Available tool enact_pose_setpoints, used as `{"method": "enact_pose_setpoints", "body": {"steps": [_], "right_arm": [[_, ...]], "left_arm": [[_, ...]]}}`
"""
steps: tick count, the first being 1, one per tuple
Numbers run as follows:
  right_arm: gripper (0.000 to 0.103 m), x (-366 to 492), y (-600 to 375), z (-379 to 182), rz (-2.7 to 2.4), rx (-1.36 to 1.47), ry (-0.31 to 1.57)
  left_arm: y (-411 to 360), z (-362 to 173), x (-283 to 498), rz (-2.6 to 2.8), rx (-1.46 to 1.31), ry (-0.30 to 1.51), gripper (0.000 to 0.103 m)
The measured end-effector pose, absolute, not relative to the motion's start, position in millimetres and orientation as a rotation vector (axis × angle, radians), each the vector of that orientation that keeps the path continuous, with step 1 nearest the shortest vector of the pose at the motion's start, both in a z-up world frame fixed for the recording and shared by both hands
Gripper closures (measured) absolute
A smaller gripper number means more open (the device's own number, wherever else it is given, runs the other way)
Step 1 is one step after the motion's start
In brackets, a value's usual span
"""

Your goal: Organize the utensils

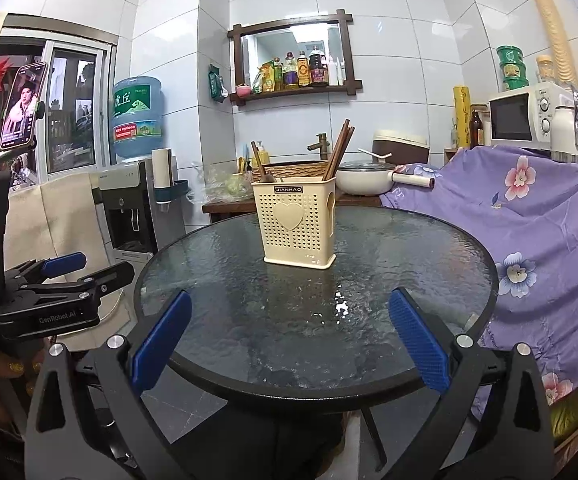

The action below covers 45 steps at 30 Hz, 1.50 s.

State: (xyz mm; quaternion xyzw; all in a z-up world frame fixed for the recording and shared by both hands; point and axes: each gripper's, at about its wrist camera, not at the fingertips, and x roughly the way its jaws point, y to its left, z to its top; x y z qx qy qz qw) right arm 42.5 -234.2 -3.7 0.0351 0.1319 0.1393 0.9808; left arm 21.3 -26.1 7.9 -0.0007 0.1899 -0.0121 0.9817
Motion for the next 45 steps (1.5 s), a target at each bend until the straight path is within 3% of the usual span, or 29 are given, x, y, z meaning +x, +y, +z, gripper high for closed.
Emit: {"method": "enact_pose_setpoints", "body": {"steps": [45], "right_arm": [[0.006, 46.4, -236.2, -9.5, 0.298, 0.078, 0.285]], "left_arm": [[-23.8, 5.3, 24.0, -0.019, 0.011, 0.399, 0.006]]}}
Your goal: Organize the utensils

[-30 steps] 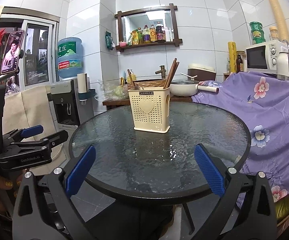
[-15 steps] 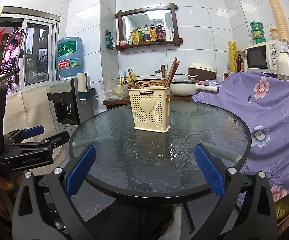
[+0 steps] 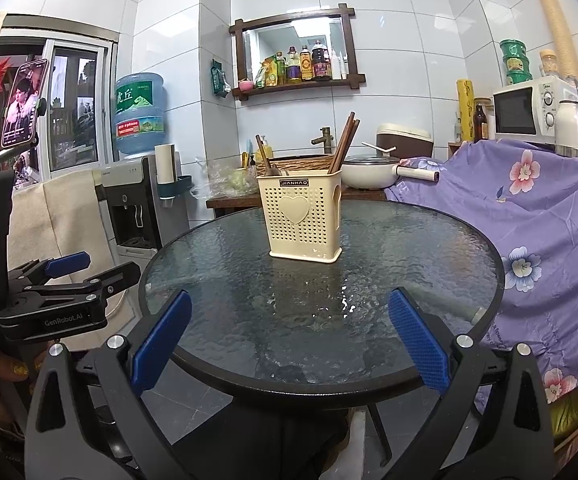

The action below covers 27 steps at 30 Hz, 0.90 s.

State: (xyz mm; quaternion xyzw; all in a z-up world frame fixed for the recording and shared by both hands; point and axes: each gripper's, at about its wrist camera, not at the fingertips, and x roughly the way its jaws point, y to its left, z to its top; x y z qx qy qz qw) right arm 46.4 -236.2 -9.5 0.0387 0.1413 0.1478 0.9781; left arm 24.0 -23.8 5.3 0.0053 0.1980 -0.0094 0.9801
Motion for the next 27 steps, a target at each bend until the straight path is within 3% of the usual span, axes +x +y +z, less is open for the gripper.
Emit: {"method": "enact_pose_setpoints", "body": {"steps": [27], "right_arm": [[0.006, 47.6, -236.2, -12.4, 0.3, 0.078, 0.296]], "left_arm": [[-23.3, 3.7, 27.9, -0.01, 0.009, 0.43, 0.006]]}}
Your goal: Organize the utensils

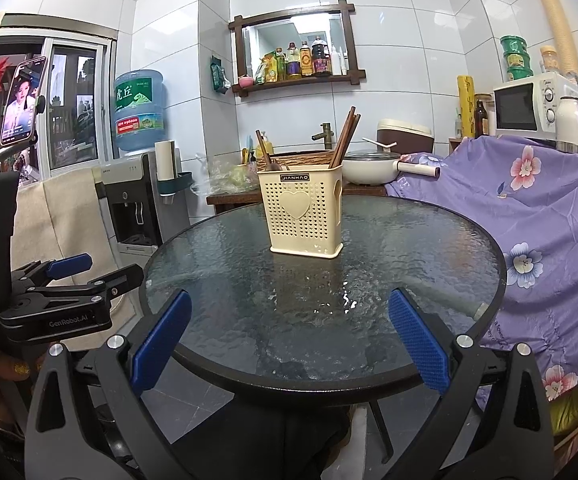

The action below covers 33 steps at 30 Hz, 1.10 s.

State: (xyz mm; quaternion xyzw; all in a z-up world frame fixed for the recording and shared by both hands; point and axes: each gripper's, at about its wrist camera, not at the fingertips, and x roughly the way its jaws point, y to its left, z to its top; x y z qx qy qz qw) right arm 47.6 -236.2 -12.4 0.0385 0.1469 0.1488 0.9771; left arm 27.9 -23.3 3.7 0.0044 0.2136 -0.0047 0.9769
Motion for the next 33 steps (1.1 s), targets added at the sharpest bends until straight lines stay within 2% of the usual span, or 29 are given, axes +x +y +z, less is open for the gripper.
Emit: {"method": "enact_pose_setpoints", "body": {"steps": [33], "right_arm": [[0.006, 47.7, -236.1, -18.1, 0.31, 0.075, 0.305]], "left_arm": [[-22.3, -0.7, 27.6, -0.001, 0.013, 0.438, 0.006]]}}
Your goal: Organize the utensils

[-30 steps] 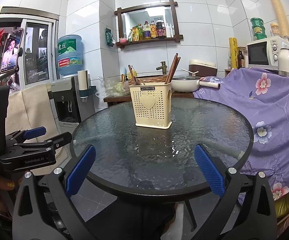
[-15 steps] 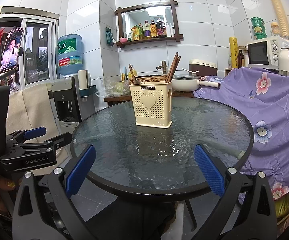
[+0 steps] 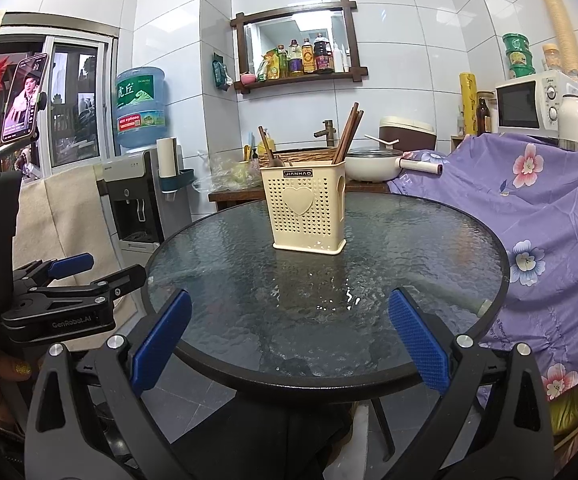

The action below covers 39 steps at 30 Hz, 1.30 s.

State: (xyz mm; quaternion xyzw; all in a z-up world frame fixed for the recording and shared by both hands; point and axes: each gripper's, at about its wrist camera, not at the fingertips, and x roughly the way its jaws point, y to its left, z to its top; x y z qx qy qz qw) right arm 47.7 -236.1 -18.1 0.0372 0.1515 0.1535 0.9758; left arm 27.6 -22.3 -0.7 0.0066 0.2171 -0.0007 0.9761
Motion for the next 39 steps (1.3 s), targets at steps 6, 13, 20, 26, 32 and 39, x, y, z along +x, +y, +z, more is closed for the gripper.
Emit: {"method": "enact_pose_setpoints", "body": {"steps": [6, 13, 20, 26, 32, 39], "right_arm": [[0.006, 47.1, -235.8, -18.5, 0.309, 0.075, 0.306], [0.006, 47.7, -236.0, -18.4, 0.311, 0.075, 0.307], [0.006, 47.6, -235.7, -18.3, 0.31, 0.075, 0.308], [0.006, 47.7, -236.1, -18.2, 0.311, 0.076, 0.307], [0.006, 47.8, -236.1, -18.6, 0.308, 0.074, 0.309], [0.006, 48.6, -235.3, -18.7, 0.308, 0.072, 0.312]], "left_arm": [[-22.2, -0.4, 28.0, -0.002, 0.013, 0.439, 0.006], [-21.8, -0.5, 28.1, -0.002, 0.012, 0.438, 0.006], [-22.0, -0.1, 28.2, -0.001, 0.013, 0.438, 0.006], [-19.3, -0.9, 26.6, -0.012, -0.002, 0.424, 0.006], [-18.4, -0.6, 28.3, 0.008, 0.011, 0.433, 0.006], [-18.6, -0.1, 28.6, 0.007, 0.018, 0.437, 0.006]]}}
